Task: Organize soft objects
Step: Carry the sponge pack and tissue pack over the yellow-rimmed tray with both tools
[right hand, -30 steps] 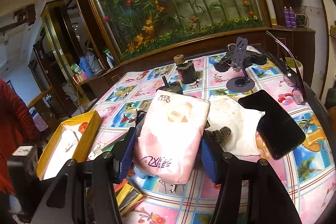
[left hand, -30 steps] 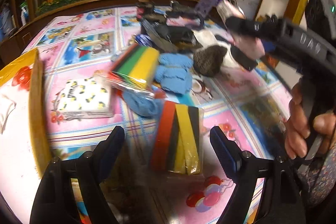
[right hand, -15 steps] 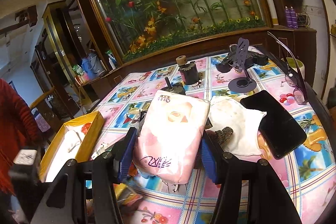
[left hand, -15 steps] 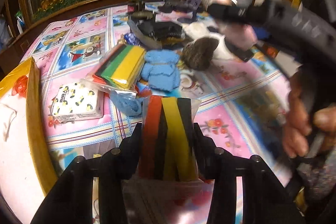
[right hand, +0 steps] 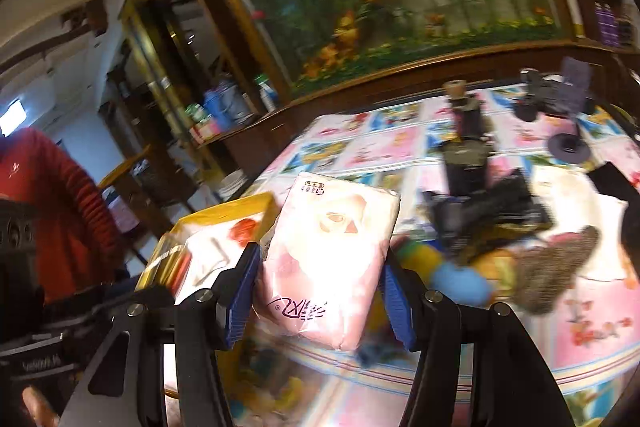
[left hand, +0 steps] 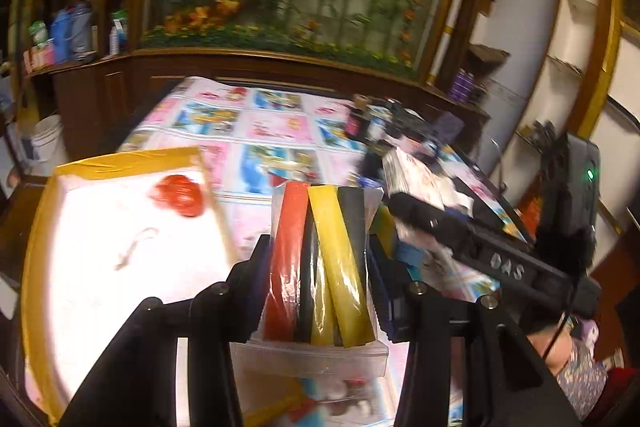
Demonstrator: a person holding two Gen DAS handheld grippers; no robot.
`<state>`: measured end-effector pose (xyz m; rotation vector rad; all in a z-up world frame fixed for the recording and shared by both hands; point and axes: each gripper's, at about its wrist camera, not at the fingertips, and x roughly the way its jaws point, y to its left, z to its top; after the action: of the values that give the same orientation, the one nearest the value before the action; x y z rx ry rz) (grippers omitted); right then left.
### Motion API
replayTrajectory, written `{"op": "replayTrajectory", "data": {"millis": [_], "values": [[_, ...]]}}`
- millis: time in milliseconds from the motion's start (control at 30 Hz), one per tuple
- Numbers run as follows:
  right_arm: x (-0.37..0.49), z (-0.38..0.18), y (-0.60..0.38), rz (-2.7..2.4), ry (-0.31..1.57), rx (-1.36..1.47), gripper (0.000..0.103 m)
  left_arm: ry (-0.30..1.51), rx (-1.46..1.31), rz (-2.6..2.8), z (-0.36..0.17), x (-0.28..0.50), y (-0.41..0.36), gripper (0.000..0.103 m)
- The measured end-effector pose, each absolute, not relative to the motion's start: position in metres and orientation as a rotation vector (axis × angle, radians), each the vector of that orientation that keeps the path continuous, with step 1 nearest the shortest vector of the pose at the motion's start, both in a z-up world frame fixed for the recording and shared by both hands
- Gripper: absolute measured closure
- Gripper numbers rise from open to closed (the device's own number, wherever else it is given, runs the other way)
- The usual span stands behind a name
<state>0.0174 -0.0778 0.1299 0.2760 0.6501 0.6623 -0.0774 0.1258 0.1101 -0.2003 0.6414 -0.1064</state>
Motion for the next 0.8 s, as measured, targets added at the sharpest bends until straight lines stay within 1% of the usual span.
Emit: {"op": "replayTrajectory", "data": {"millis": [200, 333, 533, 667, 800], "values": [[0.004, 0.129, -0.004, 0.774, 0.683, 0.200, 0.041, 0.618, -0.278, 0.057, 0.111, -0.088, 0.191, 0.059], [-0.006, 0.124, 0.046, 0.817, 0.718, 0.116, 0.041, 0.661, -0.314, 0.167, 0.097, -0.085, 0.227, 0.059], [-0.005, 0.106, 0.117, 0.883, 0.833, -0.015, 0.041, 0.743, -0.390, 0.282, 0.069, -0.083, 0.268, 0.059], [-0.006, 0.089, 0.137, 0.887, 0.891, -0.078, 0.041, 0.785, -0.410, 0.318, 0.059, -0.089, 0.283, 0.059], [0.001, 0.081, 0.134, 0.885, 0.920, -0.079, 0.041, 0.801, -0.413, 0.331, 0.054, -0.090, 0.288, 0.059]]}}
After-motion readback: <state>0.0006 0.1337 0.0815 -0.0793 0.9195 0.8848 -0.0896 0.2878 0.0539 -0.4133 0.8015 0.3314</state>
